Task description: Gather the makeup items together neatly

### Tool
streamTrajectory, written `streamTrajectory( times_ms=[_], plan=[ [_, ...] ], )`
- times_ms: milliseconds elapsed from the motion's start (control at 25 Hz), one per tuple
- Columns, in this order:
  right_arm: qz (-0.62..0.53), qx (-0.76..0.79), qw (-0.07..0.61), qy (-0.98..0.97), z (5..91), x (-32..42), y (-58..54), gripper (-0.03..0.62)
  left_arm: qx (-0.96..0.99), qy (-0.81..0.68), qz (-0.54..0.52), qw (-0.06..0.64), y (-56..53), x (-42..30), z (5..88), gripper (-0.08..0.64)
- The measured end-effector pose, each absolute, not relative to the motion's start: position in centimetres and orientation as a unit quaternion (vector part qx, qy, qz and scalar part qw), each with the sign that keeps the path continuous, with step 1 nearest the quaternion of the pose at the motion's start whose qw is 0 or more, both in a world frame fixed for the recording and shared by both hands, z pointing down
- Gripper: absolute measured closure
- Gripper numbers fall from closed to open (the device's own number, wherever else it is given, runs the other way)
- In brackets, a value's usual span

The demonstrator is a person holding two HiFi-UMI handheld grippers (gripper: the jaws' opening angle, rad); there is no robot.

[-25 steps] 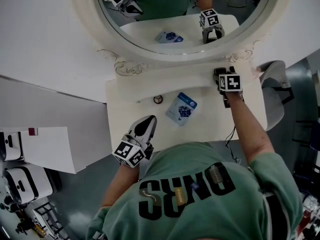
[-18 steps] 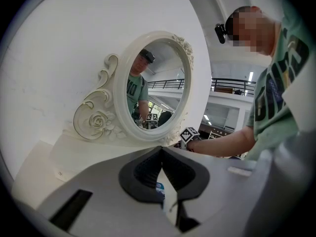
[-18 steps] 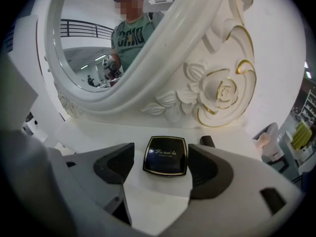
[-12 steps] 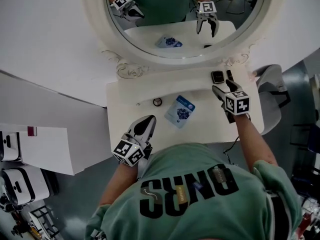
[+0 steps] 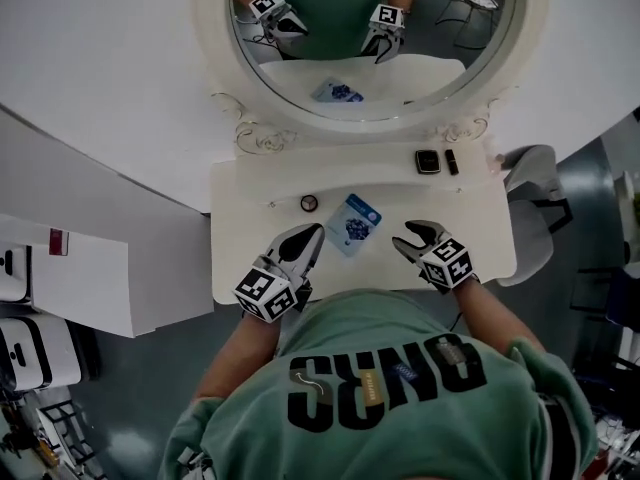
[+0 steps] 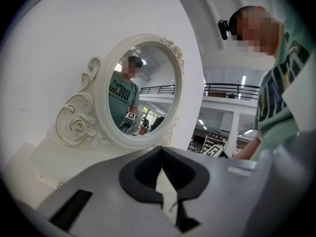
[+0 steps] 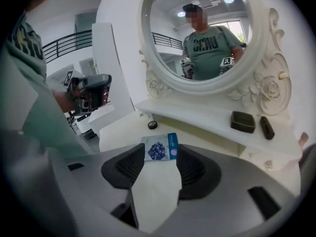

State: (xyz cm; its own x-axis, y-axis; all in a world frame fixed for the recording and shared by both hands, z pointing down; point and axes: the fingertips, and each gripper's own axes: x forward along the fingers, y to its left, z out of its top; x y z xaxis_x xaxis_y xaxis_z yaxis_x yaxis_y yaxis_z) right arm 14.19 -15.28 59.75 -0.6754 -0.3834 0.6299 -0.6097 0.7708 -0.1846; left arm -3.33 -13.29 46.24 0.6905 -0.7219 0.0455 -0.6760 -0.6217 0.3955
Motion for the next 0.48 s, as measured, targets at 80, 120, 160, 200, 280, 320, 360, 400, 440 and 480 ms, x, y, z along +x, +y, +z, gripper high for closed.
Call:
streamTrajectory(
  times_ms=[80,120,160,200,280,320,360,400,440,480],
  plan=[
    [0.174,0.258,0.303,-0.901,60.1,12.1,-15.9,0.393,0.892,-0.403,-0.062,0.198,-12.4,-4.1,46.7,0.551],
    [0.165,0.246,0.310,-0.903,60.5,10.6,-16.3,0.390,0.887,-0.412,-0.062,0.200,-11.9,-4.9,46.9,0.551],
    [0.156,0.233,0.318,-0.905,61.0,9.1,-16.7,0.388,0.881,-0.423,-0.062,0.203,-11.3,-5.8,47.3,0.551],
    [0.146,0.221,0.328,-0.907,61.6,7.3,-17.1,0.387,0.875,-0.433,-0.060,0.206,-10.6,-6.8,47.7,0.551],
    [0.130,0.203,0.345,-0.907,63.2,3.6,-18.0,0.377,0.863,-0.455,-0.056,0.213,-9.2,-9.4,48.5,0.551],
    [0.123,0.197,0.353,-0.906,64.1,1.8,-18.4,0.372,0.857,-0.465,-0.053,0.216,-8.4,-10.8,48.9,0.551],
    [0.118,0.193,0.360,-0.905,65.1,0.0,-18.8,0.367,0.851,-0.475,-0.049,0.219,-7.7,-12.1,49.3,0.551],
    [0.115,0.191,0.368,-0.903,66.1,-1.7,-19.3,0.364,0.845,-0.484,-0.045,0.222,-6.9,-13.4,49.8,0.551],
    [0.113,0.191,0.375,-0.900,67.2,-3.3,-19.8,0.358,0.840,-0.492,-0.041,0.224,-6.2,-14.7,50.2,0.551],
    [0.114,0.193,0.382,-0.897,68.2,-4.7,-20.3,0.356,0.834,-0.501,-0.039,0.227,-5.6,-15.9,50.6,0.551]
  ],
)
